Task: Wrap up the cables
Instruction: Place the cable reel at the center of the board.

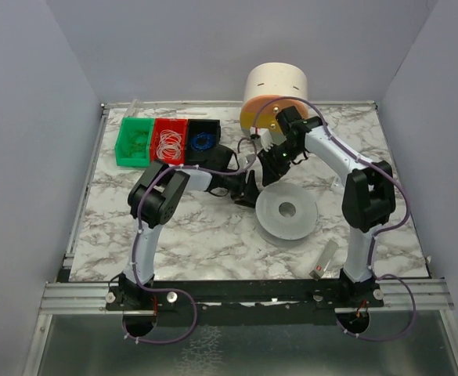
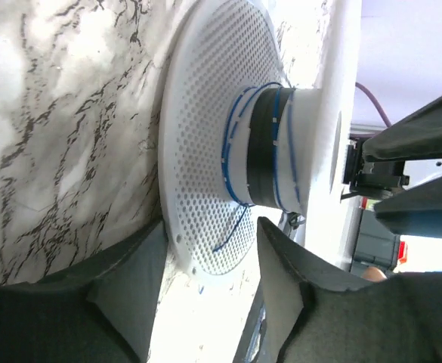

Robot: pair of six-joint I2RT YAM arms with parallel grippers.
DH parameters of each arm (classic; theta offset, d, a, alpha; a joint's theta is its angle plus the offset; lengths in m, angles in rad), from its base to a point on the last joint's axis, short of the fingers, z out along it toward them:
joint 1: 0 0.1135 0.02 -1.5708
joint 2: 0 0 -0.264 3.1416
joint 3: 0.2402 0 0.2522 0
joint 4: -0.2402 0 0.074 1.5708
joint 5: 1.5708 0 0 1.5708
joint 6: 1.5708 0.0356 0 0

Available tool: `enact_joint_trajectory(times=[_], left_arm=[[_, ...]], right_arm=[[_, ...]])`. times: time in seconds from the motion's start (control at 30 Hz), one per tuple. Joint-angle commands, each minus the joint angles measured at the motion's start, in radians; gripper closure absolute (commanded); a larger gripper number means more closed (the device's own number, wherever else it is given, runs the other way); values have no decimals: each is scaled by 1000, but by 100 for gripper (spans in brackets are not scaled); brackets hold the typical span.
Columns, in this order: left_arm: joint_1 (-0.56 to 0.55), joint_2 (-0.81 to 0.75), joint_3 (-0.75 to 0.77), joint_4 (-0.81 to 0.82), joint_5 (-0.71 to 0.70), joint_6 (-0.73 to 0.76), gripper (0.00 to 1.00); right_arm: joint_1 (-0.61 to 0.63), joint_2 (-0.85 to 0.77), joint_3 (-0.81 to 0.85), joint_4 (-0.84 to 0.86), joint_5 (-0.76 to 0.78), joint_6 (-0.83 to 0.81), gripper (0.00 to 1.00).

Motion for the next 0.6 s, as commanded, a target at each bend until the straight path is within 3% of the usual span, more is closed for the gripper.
enact_joint_trajectory(times=[0.0,0.3,0.5,0.57], left_arm=[[33,12,-31,-51,-139,59,43],[91,-75,-17,-177,-209,158,30],[136,-178,67,-349,-282,306,21],[138,-228,103,-410,-337,370,14]], right_arm=[[11,19,48,-63,-14,8,69],[9,-24,48,-61,3,28,52],[-13,-184,-5,-48,61,-9,45],[-29,-260,-49,-51,87,-39,45]])
